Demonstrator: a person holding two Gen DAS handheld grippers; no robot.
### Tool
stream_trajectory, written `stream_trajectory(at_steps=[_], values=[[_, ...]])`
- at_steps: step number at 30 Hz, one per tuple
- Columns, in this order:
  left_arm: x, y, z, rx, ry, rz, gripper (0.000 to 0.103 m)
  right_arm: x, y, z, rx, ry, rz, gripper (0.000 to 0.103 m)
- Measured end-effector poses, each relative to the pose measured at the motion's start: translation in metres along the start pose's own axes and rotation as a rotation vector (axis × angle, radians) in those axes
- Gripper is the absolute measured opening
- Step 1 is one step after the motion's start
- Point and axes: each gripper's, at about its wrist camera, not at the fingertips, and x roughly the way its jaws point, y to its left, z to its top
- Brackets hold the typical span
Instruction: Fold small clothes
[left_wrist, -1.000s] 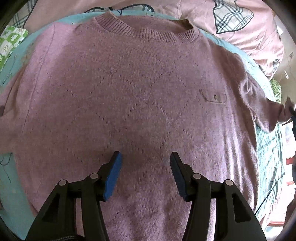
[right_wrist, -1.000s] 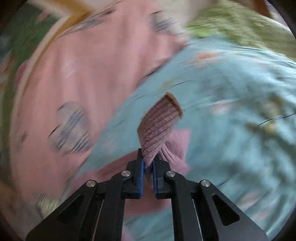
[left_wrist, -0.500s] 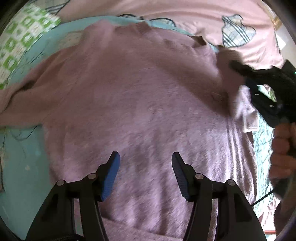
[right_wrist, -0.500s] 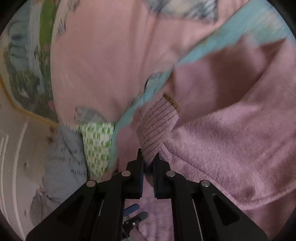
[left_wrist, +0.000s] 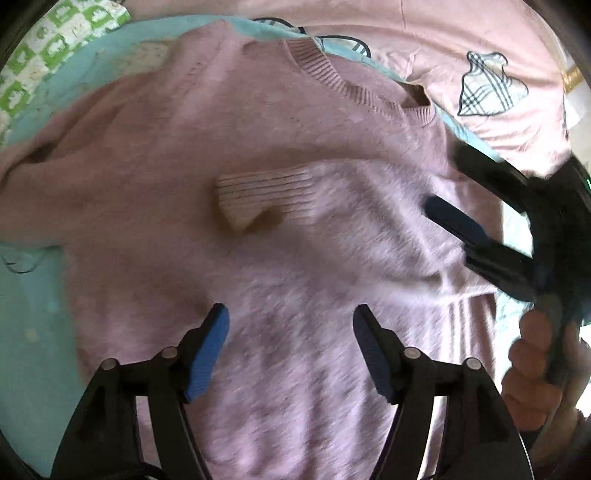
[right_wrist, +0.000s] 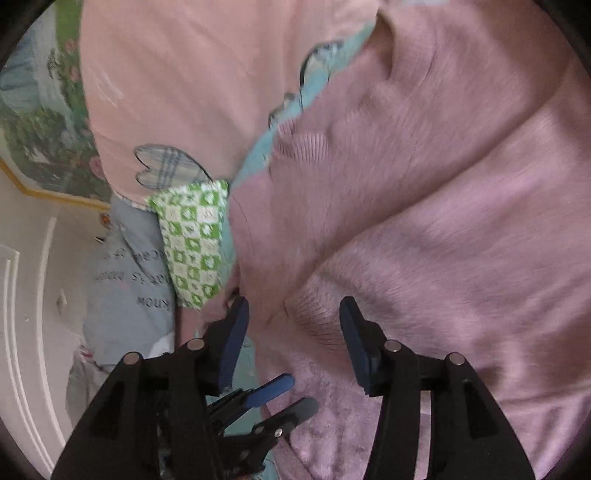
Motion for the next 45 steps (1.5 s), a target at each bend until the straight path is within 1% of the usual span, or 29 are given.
stream_trajectory(at_steps=[2,4,6,10,11,12,13,14,15,16,17,19,21,22,23,25,27,28,31,34,37,38,39,41,42,43,45], values=[[0.010,-0.004,0.009,-0.052,0.027,-0.027,0.076,-0.019,-0.001,0.002,-0.001,-0.041,-0.011,0.052],[0.022,-0.003,0.018,-0.124,0.052,-0.058,0.077,-0.045,-0.008,0.002,-0.001,-0.085,-0.034,0.052],[0.029,0.000,0.024,-0.189,0.053,-0.059,0.078,-0.065,-0.015,0.002,0.003,-0.108,-0.052,0.052],[0.030,0.011,0.034,-0.288,-0.012,-0.072,0.078,-0.107,-0.034,-0.003,0.031,-0.185,-0.101,0.052],[0.030,0.014,0.037,-0.304,-0.032,-0.078,0.075,-0.112,-0.037,-0.004,0.041,-0.198,-0.106,0.052],[0.030,0.016,0.039,-0.307,-0.051,-0.079,0.065,-0.119,-0.041,-0.005,0.058,-0.215,-0.112,0.052],[0.029,0.016,0.043,-0.286,-0.075,-0.070,0.050,-0.127,-0.048,-0.006,0.079,-0.235,-0.116,0.052],[0.031,0.014,0.048,-0.245,-0.084,-0.062,0.001,-0.128,-0.047,-0.006,0.086,-0.243,-0.119,0.052],[0.031,0.012,0.052,-0.210,-0.073,-0.072,0.004,-0.132,-0.050,-0.006,0.095,-0.254,-0.125,0.052],[0.025,0.012,0.055,-0.188,-0.083,-0.102,0.004,-0.136,-0.053,-0.004,0.103,-0.267,-0.139,0.052],[0.012,0.010,0.057,-0.162,-0.120,-0.121,0.004,-0.143,-0.057,-0.003,0.107,-0.272,-0.146,0.052],[-0.027,0.009,0.059,-0.089,-0.240,-0.147,0.004,-0.152,-0.060,0.001,0.113,-0.298,-0.164,0.052],[-0.044,0.019,0.059,-0.068,-0.284,-0.115,0.004,-0.161,-0.061,0.004,0.106,-0.327,-0.189,0.052],[-0.047,0.030,0.059,-0.062,-0.287,-0.083,0.004,-0.166,-0.062,0.006,0.102,-0.345,-0.206,0.052],[-0.044,0.045,0.059,-0.069,-0.271,-0.044,0.003,-0.171,-0.065,0.009,0.102,-0.360,-0.225,0.052],[-0.036,0.074,0.059,-0.118,-0.244,-0.002,0.004,-0.174,-0.075,0.015,0.125,-0.364,-0.254,0.052],[-0.034,0.089,0.057,-0.151,-0.235,0.010,0.004,-0.177,-0.083,0.020,0.144,-0.361,-0.271,0.052],[-0.034,0.094,0.057,-0.168,-0.230,-0.009,0.004,-0.175,-0.087,0.024,0.144,-0.358,-0.288,0.052],[-0.035,0.094,0.054,-0.164,-0.227,-0.025,0.004,-0.165,-0.093,0.038,0.131,-0.330,-0.322,0.052],[-0.029,0.088,0.055,-0.133,-0.210,-0.013,0.004,-0.147,-0.103,0.056,0.136,-0.287,-0.332,0.053],[-0.026,0.085,0.052,-0.105,-0.201,0.000,0.004,-0.134,-0.105,0.070,0.091,-0.279,-0.342,0.052],[-0.025,0.083,0.051,-0.092,-0.199,0.003,0.004,-0.129,-0.104,0.075,0.066,-0.268,-0.352,0.043],[-0.019,0.076,0.053,-0.085,-0.196,0.005,0.004,-0.124,-0.103,0.079,0.040,-0.247,-0.354,0.010],[-0.016,0.067,0.055,-0.072,-0.191,-0.013,0.004,-0.121,-0.100,0.090,0.014,-0.206,-0.372,0.008],[-0.013,0.061,0.057,-0.066,-0.190,-0.025,0.004,-0.126,-0.096,0.094,-0.012,-0.217,-0.399,0.008],[-0.010,0.053,0.060,-0.051,-0.188,-0.048,0.004,-0.136,-0.088,0.102,-0.058,-0.244,-0.444,0.007],[-0.005,0.039,0.062,-0.025,-0.187,-0.076,0.004,-0.156,-0.084,0.117,-0.093,-0.286,-0.509,0.007]])
